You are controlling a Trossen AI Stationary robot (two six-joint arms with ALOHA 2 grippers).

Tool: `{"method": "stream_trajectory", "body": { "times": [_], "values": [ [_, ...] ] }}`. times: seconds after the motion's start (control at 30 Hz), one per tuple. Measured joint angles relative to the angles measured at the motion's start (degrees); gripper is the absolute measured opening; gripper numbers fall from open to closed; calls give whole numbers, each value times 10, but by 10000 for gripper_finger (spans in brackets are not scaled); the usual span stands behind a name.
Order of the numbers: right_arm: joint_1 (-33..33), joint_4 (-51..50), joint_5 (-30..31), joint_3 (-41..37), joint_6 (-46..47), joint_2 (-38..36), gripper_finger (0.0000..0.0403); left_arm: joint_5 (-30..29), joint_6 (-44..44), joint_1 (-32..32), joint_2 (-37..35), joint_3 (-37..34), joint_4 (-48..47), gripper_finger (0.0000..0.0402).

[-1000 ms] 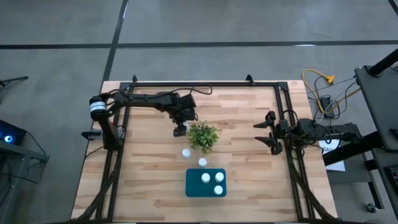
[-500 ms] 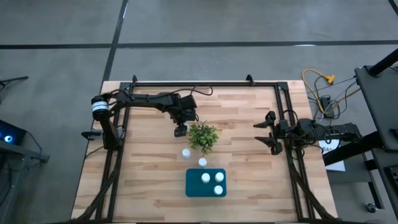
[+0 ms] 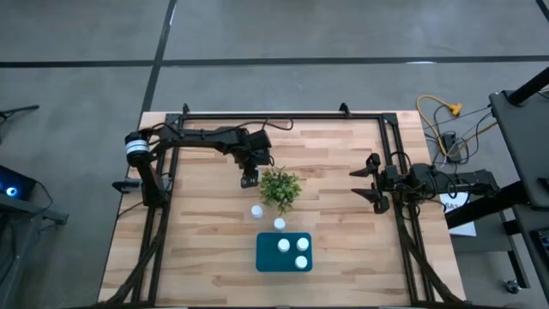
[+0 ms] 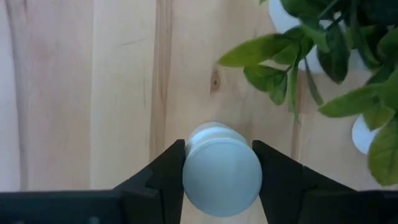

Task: Pick and place pill bottles into a basket
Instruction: Put the white medicine bottle into the blue bin

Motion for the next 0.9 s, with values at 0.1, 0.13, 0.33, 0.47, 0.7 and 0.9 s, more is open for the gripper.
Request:
{"method": "stream_trajectory", "body": {
  "times": [0.1,0.13,0.33,0.47,0.7,0.9],
  "values": [
    [0,0,0,0,0,0,250,0,0,0,-7,7,0,142],
    [0,0,0,0,0,0,251,-1,0,0,-11,9,-3,142],
    [0,0,0,0,0,0,247,-2,0,0,-34,26,-21,142],
    [0,0,0,0,0,0,244,-4,0,0,-60,39,-47,142],
    [0,0,0,0,0,0,250,-8,-15,0,-116,74,-62,142],
    [0,0,0,0,0,0,248,23,-46,-5,-171,92,-54,142]
  ]
}}
